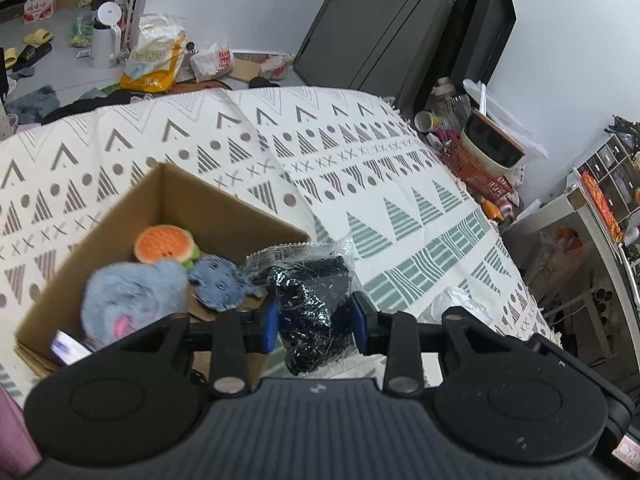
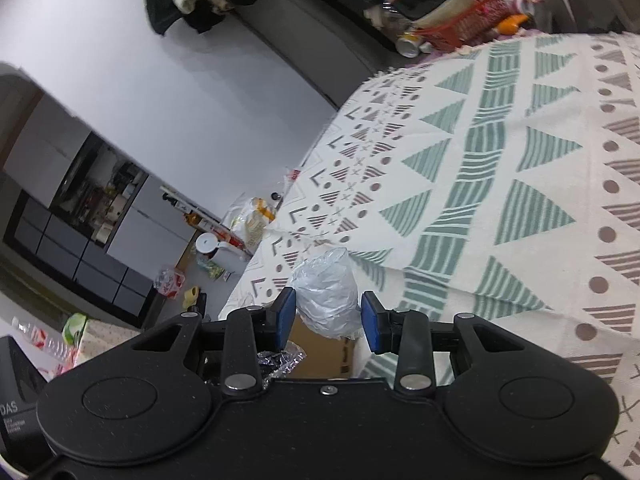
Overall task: Organize soft objects
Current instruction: 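Carry the black bag in the left gripper while the right gripper carries the white bag into the box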
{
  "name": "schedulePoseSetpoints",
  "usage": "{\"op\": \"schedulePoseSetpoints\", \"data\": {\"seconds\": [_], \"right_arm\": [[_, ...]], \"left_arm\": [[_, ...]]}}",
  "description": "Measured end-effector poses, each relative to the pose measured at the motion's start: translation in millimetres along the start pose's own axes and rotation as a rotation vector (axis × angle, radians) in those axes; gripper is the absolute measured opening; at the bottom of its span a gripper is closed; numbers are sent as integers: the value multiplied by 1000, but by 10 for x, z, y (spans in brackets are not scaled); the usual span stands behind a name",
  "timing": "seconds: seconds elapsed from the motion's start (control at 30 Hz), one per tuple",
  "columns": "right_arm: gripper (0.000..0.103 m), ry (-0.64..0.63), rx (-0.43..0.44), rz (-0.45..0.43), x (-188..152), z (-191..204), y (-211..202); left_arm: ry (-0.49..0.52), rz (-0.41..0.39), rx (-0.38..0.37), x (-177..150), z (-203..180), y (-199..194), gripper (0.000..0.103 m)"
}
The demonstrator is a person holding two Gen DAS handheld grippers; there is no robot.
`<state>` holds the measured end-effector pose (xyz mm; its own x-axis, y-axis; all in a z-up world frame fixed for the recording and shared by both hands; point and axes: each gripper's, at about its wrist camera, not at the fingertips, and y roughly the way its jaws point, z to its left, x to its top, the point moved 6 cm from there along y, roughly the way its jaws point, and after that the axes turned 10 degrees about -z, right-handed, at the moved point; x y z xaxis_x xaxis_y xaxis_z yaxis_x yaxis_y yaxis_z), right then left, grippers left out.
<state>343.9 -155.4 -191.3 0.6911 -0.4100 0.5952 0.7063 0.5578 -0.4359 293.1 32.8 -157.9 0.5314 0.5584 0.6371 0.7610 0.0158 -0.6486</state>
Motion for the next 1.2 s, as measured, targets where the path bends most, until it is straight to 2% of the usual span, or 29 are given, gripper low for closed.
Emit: {"op": "schedulePoseSetpoints", "data": {"seconds": [0.23,0.43,0.77,1.0,1.1,1.2], "right_arm": [[35,-61,46,-8,-96,283,9],[35,-104,61,9,-198,461,96],[35,-162,62,53,-428,701,206],[35,-195,49,83,-554,813,317],[36,-204,36,98,-609,831,376],[36,-208,24,110,-648,841,433]], "left_arm": [[5,-16,-10,115,237,-117,35],[-13,-14,11,174,499,-149,35],[-57,35,22,136,844,-75,35],[-62,92,-1,24,913,8,36],[-76,115,-57,9,916,35,41],[-72,120,-86,24,916,32,51]]}}
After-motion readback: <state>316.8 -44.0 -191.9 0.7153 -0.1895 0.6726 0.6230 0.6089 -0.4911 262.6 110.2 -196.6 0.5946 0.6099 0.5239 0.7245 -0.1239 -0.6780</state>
